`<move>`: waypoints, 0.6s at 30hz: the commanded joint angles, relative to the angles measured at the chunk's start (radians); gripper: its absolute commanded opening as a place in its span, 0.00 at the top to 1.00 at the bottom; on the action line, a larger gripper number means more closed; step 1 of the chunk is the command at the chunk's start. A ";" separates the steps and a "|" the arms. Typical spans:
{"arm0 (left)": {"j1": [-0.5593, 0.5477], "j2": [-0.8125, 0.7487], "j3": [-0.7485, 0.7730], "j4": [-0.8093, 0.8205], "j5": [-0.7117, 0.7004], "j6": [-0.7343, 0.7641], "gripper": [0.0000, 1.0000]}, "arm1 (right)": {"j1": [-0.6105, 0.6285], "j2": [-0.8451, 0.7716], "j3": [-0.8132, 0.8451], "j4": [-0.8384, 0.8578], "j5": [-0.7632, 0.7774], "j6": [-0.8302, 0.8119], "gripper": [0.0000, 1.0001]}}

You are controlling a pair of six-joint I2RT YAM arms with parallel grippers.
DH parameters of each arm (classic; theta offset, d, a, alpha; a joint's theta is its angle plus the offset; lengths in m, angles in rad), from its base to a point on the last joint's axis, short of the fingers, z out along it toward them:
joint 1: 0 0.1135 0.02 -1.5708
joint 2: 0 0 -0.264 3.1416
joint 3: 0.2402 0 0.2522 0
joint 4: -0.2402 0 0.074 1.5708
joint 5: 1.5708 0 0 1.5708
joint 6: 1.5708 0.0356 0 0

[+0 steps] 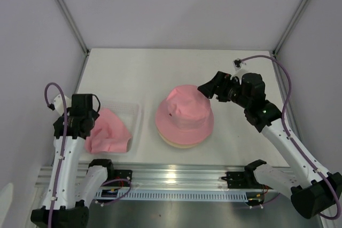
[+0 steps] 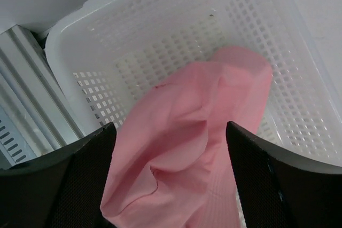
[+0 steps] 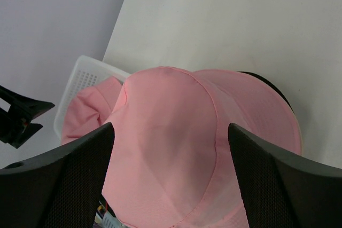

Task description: Stack the hats

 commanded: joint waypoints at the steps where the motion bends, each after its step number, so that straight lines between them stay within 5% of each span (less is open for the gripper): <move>1: 0.066 0.094 -0.024 0.097 -0.034 0.038 0.14 | 0.005 -0.008 -0.020 0.106 -0.038 -0.003 0.10; 11: 0.077 0.261 -0.162 0.215 0.029 0.018 0.23 | 0.005 0.000 -0.003 0.152 0.002 -0.030 0.08; 12: 0.077 0.266 -0.168 0.225 0.033 0.023 0.50 | 0.005 -0.002 -0.003 0.156 0.003 -0.024 0.08; 15: 0.077 0.292 -0.165 0.252 0.052 0.050 0.97 | 0.005 0.004 0.008 0.159 0.006 -0.027 0.07; 18: 0.077 0.304 -0.144 0.249 0.061 0.072 0.99 | 0.005 0.012 0.017 0.145 0.009 -0.030 0.07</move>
